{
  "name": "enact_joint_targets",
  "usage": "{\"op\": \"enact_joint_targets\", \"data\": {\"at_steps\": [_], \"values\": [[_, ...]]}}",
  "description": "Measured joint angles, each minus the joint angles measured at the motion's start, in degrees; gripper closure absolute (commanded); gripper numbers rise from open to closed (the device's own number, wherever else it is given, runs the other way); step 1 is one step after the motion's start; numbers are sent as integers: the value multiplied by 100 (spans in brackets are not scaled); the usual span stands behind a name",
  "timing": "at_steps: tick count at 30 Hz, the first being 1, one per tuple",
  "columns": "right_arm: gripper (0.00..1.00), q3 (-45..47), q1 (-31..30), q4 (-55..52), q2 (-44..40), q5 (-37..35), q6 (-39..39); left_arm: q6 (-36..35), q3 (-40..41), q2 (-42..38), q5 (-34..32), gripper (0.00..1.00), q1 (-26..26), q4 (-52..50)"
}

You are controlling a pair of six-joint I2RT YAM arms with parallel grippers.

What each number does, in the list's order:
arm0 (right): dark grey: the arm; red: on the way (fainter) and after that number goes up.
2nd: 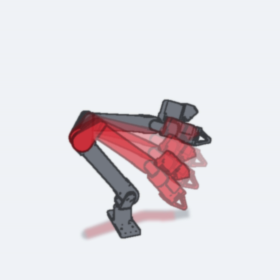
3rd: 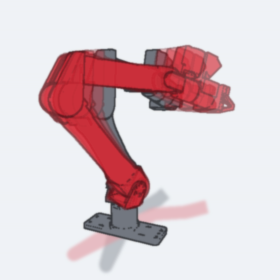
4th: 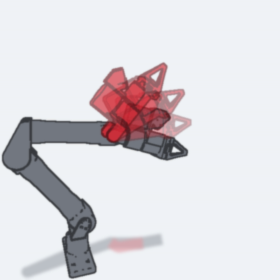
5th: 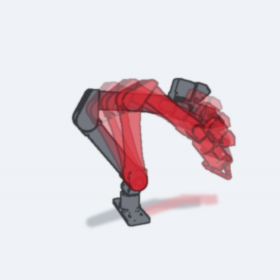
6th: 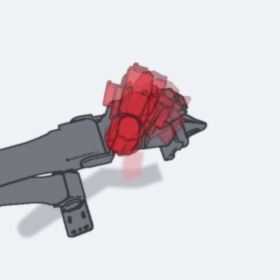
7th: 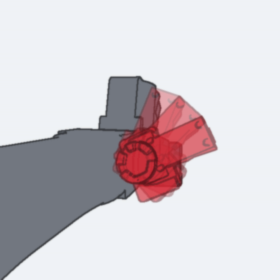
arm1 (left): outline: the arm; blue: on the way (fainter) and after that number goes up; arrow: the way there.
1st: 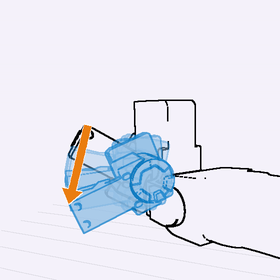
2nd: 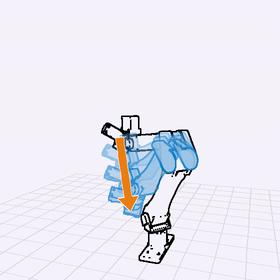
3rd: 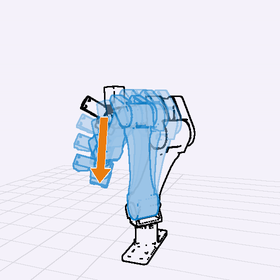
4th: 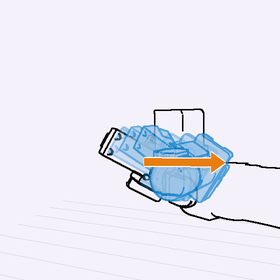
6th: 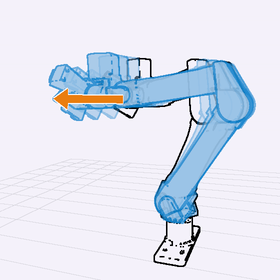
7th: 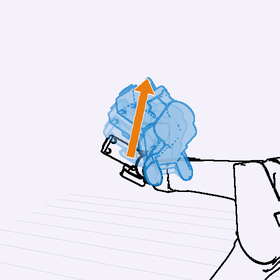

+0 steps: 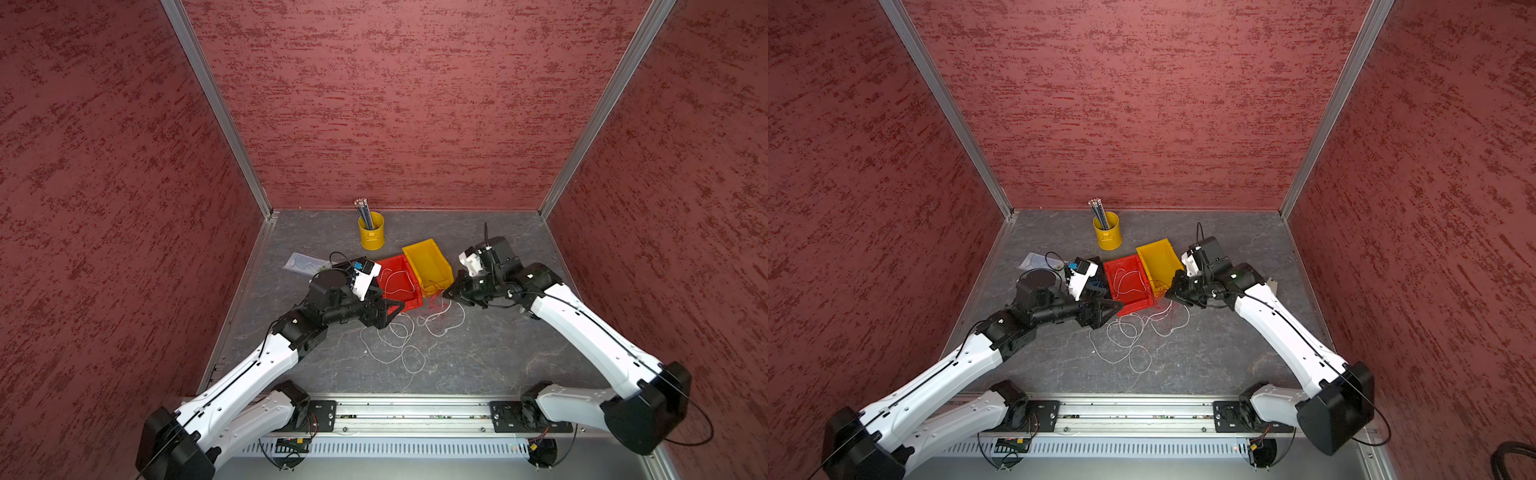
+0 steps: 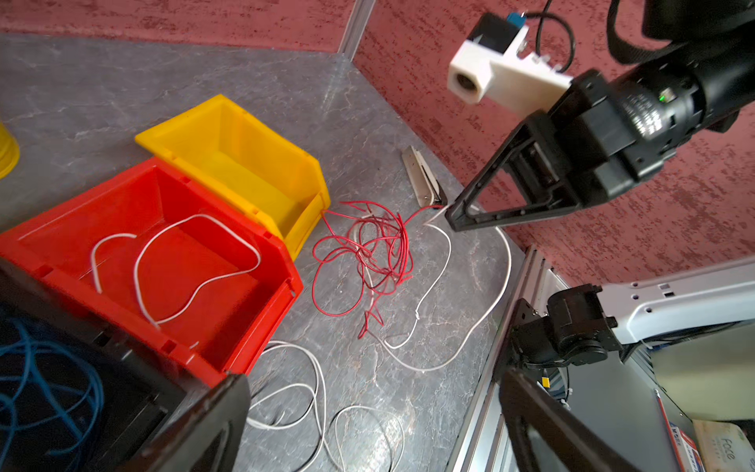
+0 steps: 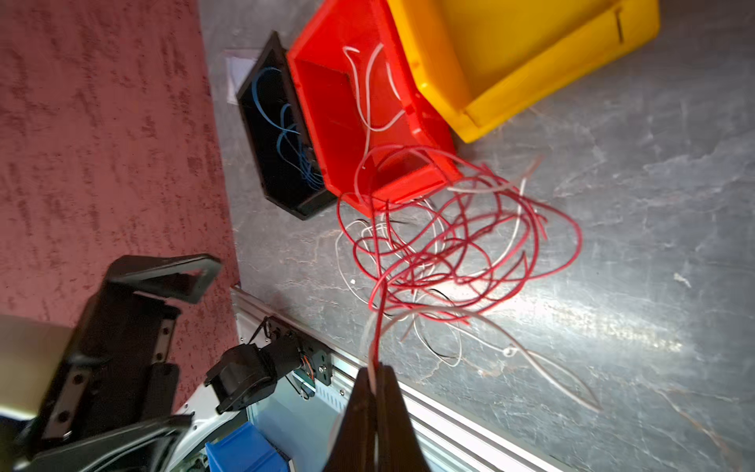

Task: Untangle and sort cables by color
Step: Untie the cable.

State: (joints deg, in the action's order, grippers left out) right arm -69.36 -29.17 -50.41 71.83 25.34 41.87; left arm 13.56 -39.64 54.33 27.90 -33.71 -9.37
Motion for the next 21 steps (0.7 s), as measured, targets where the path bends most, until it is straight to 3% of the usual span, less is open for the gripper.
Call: {"op": "enact_joint_targets", "data": {"at_steps": [13,21], "values": [[100,-229,0,-632,-44,-170,-2,-1012,-1279,1182,494,0,-824,173],[100,-227,0,-680,-361,-258,122,-1814,-2162,2339,382,14,-1644,-275]]}}
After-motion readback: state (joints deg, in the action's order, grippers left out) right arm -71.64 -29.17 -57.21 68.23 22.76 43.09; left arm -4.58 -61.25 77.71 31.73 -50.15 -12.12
